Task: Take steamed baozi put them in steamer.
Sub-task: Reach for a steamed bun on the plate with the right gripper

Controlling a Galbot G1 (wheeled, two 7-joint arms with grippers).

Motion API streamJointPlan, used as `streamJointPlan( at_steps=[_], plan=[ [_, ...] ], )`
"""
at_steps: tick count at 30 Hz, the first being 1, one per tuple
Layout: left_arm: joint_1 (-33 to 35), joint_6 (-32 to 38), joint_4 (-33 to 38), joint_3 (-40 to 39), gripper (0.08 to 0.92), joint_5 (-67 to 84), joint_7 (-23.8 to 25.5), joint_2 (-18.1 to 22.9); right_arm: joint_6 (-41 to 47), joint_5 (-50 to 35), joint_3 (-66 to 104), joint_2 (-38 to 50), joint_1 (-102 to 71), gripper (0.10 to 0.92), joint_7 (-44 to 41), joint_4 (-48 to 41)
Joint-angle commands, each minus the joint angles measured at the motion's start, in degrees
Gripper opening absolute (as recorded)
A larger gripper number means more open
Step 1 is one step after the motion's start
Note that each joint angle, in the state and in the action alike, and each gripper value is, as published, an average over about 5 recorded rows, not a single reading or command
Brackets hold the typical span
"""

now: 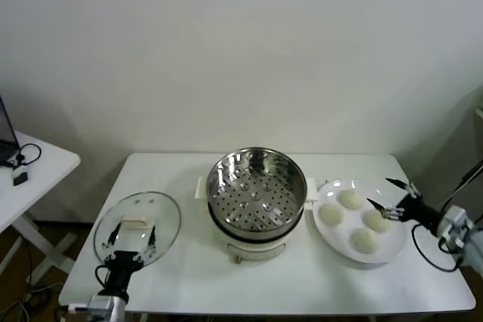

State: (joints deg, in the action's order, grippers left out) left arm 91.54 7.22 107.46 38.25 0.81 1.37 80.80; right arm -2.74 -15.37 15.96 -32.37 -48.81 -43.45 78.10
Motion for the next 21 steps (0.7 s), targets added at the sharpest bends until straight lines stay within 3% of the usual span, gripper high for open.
streamJointPlan(
  at_steps=[1,10,21],
  plan=[
    [-1.64,-1.18,-0.1,-0.4,0.823,-0.18,-0.05,-0.7,-1.15,11.44,-41.48,4.48,45.52,0.823,-21.22,-16.5],
    [-1.88,-1.62,-0.44,0.02,0.823,0.19,-0.08,-1.42,-5.68,17.57,-68.94,-6.75,68.7,0.823,-31.64,-31.04],
    [-2.37,-2.05,-0.91,-0.27,0.823,0.27,-0.1,-1.59,-5.69,23.85,-65.98,-13.45,61.39,0.823,-29.65,-34.01]
  ],
)
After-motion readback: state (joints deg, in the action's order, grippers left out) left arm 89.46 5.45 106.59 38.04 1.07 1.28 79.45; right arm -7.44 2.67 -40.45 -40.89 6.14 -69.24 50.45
